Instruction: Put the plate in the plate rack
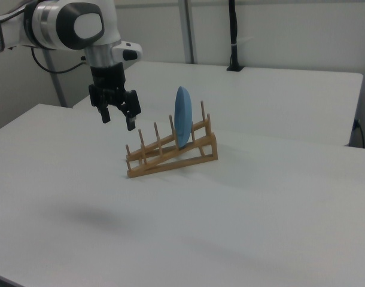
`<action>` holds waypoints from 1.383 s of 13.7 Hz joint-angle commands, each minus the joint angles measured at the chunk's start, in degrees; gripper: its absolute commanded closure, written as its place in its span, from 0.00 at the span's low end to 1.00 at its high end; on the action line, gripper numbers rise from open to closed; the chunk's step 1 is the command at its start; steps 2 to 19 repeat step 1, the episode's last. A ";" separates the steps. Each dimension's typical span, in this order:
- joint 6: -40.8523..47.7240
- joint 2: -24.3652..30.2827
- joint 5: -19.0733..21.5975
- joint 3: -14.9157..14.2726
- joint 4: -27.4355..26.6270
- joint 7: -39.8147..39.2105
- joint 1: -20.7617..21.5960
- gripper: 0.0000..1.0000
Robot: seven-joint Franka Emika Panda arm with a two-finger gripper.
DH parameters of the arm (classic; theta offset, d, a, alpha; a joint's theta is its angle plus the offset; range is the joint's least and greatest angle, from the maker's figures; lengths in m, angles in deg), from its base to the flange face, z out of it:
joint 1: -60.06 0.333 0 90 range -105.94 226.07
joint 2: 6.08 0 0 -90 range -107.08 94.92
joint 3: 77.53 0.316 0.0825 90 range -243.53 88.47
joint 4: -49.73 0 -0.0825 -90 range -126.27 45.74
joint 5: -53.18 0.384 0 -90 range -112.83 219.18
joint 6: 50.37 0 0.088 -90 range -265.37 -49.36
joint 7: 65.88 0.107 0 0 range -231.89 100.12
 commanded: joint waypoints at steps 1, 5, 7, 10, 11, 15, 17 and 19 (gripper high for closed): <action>1.91 0.94 1.36 -0.62 -0.60 -0.94 -0.19 0.00; 1.91 0.94 1.36 -0.62 -0.60 -0.94 -0.19 0.00; 1.91 0.94 1.36 -0.62 -0.60 -0.94 -0.19 0.00; 1.91 0.94 1.36 -0.62 -0.60 -0.94 -0.19 0.00; 1.91 0.94 1.36 -0.62 -0.60 -0.94 -0.19 0.00; 1.91 0.94 1.36 -0.62 -0.60 -0.94 -0.19 0.00; 1.91 0.94 1.36 -0.62 -0.60 -0.94 -0.19 0.00; 1.91 0.94 1.36 -0.62 -0.60 -0.94 -0.19 0.00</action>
